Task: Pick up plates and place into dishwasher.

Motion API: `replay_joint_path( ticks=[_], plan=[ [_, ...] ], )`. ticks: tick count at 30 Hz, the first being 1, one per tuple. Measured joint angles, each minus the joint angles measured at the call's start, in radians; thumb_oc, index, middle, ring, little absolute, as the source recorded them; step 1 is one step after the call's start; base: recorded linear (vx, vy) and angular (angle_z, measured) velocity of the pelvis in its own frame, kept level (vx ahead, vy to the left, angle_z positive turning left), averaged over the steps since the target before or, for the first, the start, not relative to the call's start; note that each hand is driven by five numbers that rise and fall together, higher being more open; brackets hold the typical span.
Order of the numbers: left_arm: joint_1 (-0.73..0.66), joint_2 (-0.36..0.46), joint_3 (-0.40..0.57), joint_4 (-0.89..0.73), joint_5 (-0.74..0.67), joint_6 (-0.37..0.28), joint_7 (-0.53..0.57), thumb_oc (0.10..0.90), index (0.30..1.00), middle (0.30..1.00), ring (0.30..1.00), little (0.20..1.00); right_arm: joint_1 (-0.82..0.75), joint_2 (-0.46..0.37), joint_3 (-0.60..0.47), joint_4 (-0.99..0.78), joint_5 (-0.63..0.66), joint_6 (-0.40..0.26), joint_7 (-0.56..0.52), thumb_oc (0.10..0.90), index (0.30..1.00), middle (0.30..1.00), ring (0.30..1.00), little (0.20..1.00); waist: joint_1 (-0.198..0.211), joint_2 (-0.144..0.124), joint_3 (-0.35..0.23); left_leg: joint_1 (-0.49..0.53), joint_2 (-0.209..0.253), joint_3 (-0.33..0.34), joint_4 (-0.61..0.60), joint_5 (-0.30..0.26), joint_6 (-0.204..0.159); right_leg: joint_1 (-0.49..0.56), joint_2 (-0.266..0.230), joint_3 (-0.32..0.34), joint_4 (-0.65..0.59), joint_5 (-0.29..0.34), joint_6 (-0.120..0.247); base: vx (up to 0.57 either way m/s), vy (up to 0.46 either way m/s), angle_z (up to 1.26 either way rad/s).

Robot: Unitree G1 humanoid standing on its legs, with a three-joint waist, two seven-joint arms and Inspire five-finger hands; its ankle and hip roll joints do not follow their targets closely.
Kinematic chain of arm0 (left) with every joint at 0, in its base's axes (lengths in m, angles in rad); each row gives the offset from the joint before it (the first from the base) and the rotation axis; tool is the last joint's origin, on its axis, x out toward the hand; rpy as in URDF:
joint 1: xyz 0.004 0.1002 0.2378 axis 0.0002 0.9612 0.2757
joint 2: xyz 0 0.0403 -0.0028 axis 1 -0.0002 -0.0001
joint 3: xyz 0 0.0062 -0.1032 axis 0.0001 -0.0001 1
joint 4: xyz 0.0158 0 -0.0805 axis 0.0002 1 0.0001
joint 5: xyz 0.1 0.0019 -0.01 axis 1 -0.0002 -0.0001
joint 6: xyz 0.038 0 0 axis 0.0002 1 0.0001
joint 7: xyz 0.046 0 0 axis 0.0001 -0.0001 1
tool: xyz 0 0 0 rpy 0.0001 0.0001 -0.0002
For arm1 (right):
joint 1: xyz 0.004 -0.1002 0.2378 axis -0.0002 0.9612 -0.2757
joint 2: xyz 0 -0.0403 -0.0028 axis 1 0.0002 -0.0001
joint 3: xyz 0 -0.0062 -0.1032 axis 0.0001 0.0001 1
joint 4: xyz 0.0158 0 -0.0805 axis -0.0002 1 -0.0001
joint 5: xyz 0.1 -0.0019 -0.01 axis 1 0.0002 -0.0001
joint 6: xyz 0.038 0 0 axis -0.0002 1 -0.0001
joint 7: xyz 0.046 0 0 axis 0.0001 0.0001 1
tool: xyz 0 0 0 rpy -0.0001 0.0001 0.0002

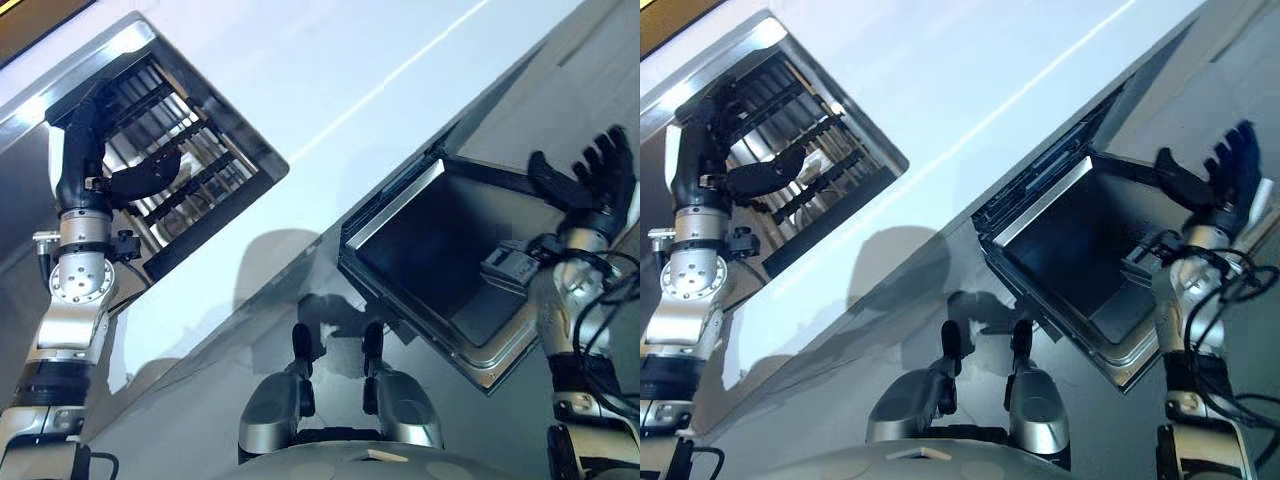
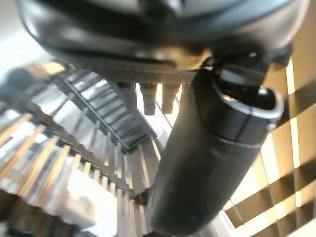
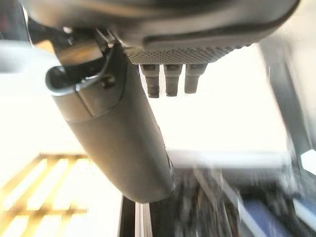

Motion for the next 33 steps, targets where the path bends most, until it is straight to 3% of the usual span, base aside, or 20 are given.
replay_joint_path(
  ticks=[3, 10, 18, 24, 28, 33],
  plan=[
    [0.005, -0.01, 0.004, 0.0, 0.0, -0.003, -0.001, 0.8, 0.9, 0.9, 0.9, 0.9, 0.036, -0.001, -0.027, 0.0, 0.0, 0.0, -0.024, 0.8, 0.9, 0.9, 0.9, 0.9, -0.035, -0.001, 0.0, 0.009, 0.001, 0.017, 0.0, -0.006, 0.0, 0.003, 0.001, 0.014, 0.0, 0.001, 0.0, -0.02, -0.013, -0.18],
    [0.004, -0.01, 0.004, -0.002, 0.0, -0.017, -0.007, 0.8, 0.9, 0.9, 0.9, 0.9, 0.073, -0.001, -0.029, 0.043, 0.015, -0.011, -0.04, 0.8, 0.9, 0.9, 0.9, 0.9, -0.068, 0.0, 0.0, 0.019, 0.005, 0.031, 0.0, -0.011, -0.003, 0.004, 0.006, 0.031, 0.0, 0.002, -0.001, -0.02, -0.017, -0.08],
    [0.0, -0.008, 0.004, -0.002, -0.016, -0.017, -0.008, 0.8, 0.9, 0.9, 0.9, 0.9, 0.065, 0.002, -0.067, 0.241, 0.263, -0.02, -0.038, 0.8, 0.9, 0.9, 0.9, 0.9, -0.064, 0.0, -0.001, 0.024, 0.005, 0.042, 0.0, -0.012, -0.003, 0.005, 0.005, 0.032, 0.005, 0.002, -0.001, -0.04, -0.032, -0.01],
    [-0.019, -0.008, 0.003, -0.002, -0.137, -0.018, -0.034, 0.8, 0.9, 0.9, 0.9, 0.9, 0.063, 0.019, -0.07, 0.357, 0.485, -0.054, 0.029, 0.8, 0.9, 0.9, 0.9, 0.9, -0.066, 0.001, -0.002, 0.025, 0.005, 0.045, 0.001, -0.011, -0.002, -0.007, 0.004, 0.029, 0.02, 0.001, -0.002, -0.07, -0.034, -0.04],
    [-0.052, -0.009, 0.002, 0.0, -0.204, -0.024, -0.04, 0.8, 0.9, 0.9, 0.9, 0.9, 0.053, 0.019, -0.071, 0.43, 0.541, -0.057, 0.089, 0.8, 0.9, 0.9, 0.9, 0.9, -0.07, 0.005, -0.002, -0.001, 0.005, 0.047, 0.045, -0.029, 0.002, -0.035, -0.008, 0.025, 0.064, -0.015, 0.0, -0.04, -0.031, -0.03],
    [-0.074, -0.043, 0.001, 0.012, -0.331, -0.084, -0.052, 0.8, 0.9, 0.9, 0.9, 0.9, 0.057, 0.016, -0.069, 0.47, 0.573, -0.066, 0.161, 0.8, 0.9, 0.9, 0.9, 0.9, -0.077, 0.029, 0.001, -0.067, 0.0, 0.046, 0.143, -0.065, 0.013, -0.121, -0.031, 0.026, 0.208, -0.075, 0.002, -0.09, -0.04, 0.01]
  ],
)
